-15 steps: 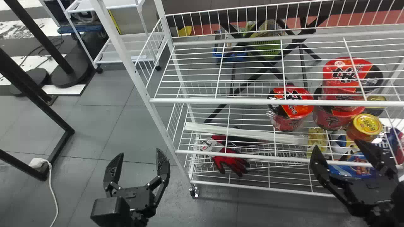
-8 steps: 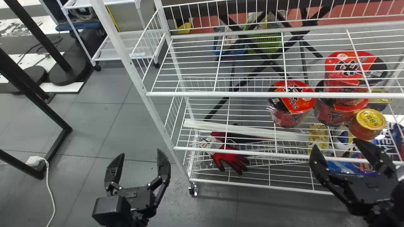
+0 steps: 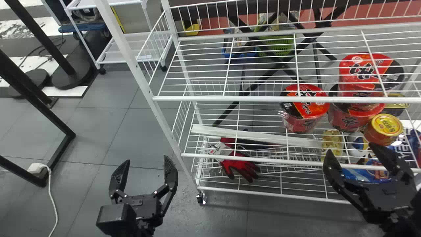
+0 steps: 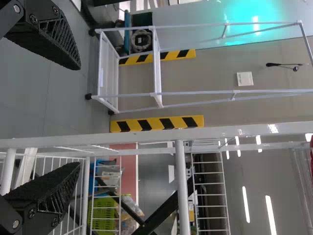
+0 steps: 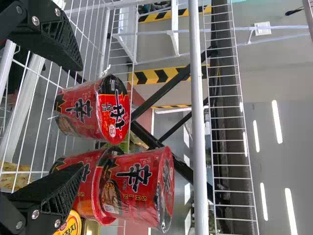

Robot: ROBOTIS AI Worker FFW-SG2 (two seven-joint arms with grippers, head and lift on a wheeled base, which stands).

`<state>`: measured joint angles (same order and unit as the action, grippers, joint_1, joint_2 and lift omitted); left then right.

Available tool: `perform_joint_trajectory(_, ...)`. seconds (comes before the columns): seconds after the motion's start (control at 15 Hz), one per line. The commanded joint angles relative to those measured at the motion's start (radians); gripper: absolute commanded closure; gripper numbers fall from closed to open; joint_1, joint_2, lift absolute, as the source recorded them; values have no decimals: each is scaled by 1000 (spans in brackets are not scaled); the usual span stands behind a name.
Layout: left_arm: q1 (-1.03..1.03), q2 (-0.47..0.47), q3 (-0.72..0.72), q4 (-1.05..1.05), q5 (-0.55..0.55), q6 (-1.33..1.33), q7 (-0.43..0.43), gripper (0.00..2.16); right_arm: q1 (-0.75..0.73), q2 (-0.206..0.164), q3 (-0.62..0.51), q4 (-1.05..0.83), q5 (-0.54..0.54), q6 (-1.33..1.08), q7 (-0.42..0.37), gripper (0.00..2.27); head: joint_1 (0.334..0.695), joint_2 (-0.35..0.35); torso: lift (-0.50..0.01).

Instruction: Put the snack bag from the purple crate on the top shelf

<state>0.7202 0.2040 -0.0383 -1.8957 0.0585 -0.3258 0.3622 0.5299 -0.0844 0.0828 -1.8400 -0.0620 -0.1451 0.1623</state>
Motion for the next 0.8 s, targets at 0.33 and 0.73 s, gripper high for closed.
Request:
perform_joint_trajectory(0.33,-19,0,-8,7,9,15,-16,124,87,0,-55,-222,-50,163,14,120,695,198,-452)
perform_joint_trajectory(0.73,-42,3,-15,32,35,6,-31,130,180,0,-94,-427,-104,418,13,120,695,178,-452)
